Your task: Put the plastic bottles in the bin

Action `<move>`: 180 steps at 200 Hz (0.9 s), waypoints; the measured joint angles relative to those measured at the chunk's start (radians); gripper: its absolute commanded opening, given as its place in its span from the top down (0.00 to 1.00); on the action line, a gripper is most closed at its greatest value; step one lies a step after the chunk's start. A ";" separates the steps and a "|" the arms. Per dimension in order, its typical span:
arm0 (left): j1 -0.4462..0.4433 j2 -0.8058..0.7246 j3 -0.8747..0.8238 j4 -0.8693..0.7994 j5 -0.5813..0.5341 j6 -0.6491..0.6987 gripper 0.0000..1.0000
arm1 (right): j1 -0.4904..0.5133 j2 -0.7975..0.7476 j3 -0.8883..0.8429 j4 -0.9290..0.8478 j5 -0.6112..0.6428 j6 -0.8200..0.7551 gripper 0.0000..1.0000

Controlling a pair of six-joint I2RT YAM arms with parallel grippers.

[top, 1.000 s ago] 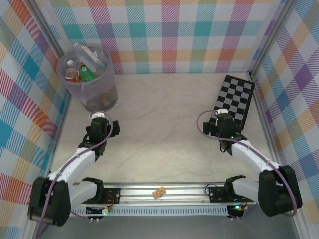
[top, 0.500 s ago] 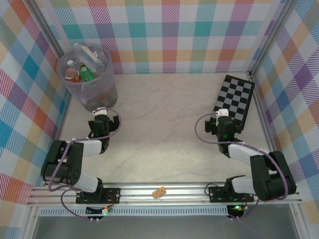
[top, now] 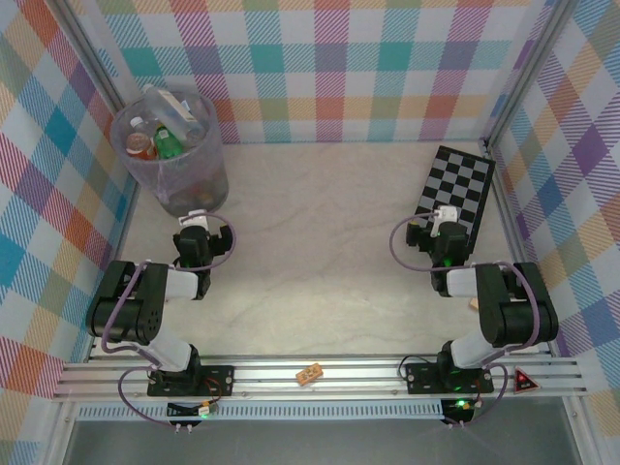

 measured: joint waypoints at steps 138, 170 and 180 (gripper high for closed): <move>-0.002 0.000 0.000 0.020 0.000 0.007 0.00 | -0.001 0.001 -0.002 0.028 -0.026 0.023 0.01; -0.002 0.000 0.000 0.020 0.000 0.007 0.00 | -0.001 0.001 -0.002 0.028 -0.033 0.026 0.00; -0.002 0.000 0.000 0.020 0.000 0.007 0.00 | -0.001 0.001 -0.002 0.028 -0.033 0.027 0.00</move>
